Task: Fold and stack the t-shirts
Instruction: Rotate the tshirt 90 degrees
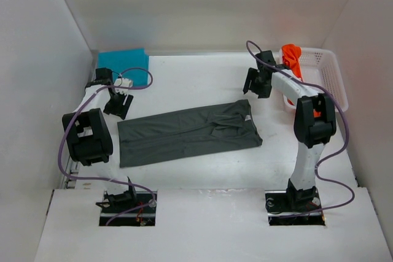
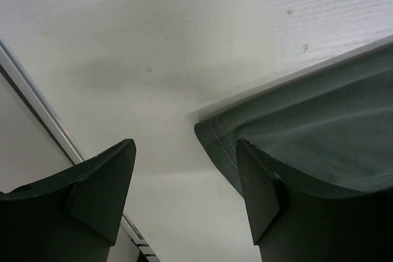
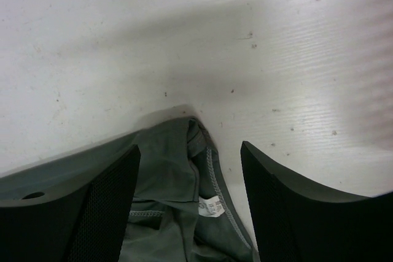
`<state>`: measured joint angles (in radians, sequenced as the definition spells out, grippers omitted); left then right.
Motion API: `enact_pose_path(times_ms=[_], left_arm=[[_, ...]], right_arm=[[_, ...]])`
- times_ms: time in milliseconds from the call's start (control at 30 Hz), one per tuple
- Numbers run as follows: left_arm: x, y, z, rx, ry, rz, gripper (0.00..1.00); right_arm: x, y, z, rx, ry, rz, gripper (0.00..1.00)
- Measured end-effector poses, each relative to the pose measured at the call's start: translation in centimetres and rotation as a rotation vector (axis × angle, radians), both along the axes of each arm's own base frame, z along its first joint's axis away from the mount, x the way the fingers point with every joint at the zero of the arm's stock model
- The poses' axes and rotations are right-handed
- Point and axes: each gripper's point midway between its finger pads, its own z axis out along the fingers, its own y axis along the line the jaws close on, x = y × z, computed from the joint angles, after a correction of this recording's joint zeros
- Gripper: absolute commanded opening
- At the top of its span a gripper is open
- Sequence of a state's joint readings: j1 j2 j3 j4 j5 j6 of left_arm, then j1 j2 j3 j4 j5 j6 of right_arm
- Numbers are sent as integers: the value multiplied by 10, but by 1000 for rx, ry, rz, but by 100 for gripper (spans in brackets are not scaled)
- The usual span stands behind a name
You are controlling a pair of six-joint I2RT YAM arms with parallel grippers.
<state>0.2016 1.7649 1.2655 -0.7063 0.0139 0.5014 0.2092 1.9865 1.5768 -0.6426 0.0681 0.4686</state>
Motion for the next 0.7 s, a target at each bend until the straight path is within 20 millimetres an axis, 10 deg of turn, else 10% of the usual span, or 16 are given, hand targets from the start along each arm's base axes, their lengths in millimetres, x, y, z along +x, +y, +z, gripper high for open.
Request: enact_pose_path(times_ms=[467, 700], left_arm=[[-4, -1, -6, -4, 9, 0, 66], [-5, -1, -9, -11, 10, 2, 66]], right_arm=[[-11, 43, -2, 116, 37, 109, 71], [-42, 32, 22, 150, -24, 8, 65]])
